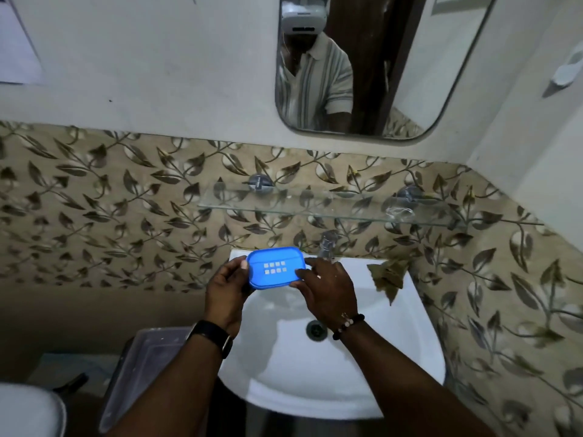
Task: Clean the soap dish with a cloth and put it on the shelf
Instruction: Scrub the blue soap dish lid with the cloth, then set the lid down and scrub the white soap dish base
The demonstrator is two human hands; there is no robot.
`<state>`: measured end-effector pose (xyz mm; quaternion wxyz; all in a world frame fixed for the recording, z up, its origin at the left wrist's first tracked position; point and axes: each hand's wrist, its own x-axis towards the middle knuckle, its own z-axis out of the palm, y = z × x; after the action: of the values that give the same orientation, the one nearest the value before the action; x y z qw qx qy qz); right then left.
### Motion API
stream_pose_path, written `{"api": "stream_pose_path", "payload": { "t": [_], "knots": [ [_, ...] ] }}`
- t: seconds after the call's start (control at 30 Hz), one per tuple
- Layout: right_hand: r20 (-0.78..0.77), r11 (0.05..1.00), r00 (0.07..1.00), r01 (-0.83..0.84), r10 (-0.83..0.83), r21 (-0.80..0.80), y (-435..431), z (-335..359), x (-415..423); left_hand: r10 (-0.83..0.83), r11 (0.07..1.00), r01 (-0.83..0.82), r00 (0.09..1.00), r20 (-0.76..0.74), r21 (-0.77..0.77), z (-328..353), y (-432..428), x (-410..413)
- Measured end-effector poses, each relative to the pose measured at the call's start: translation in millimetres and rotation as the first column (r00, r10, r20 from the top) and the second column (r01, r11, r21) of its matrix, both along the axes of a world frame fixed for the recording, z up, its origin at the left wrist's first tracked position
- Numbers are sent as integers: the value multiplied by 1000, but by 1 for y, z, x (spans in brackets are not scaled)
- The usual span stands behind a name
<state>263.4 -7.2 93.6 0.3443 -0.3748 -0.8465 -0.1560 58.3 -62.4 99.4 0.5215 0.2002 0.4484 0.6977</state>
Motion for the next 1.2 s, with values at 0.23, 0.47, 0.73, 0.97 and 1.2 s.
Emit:
{"api": "stream_pose_path", "payload": {
  "t": [0.23, 0.47, 0.73, 0.97, 1.2],
  "knots": [
    [110, 987, 984, 149, -142, -63, -3, -8, -54, 37, 997, -55, 963, -268, -61, -10, 4, -48],
    [228, 947, 941, 286, -249, -146, 14, -27, -85, -44, 986, -38, 878, -476, -160, -39, 25, -63],
    [355, 910, 905, 333, -235, -245, 65, -44, -95, -262, 947, -14, 541, -799, -320, -55, 58, -69],
    [422, 886, 888, 335, -182, -322, 100, -66, -106, -331, 917, -63, 430, -840, -394, -71, 87, -70],
    [463, 877, 877, 320, -131, -358, 108, -78, -111, -377, 902, -171, 136, -916, -397, -95, 100, -69]
  ]
}}
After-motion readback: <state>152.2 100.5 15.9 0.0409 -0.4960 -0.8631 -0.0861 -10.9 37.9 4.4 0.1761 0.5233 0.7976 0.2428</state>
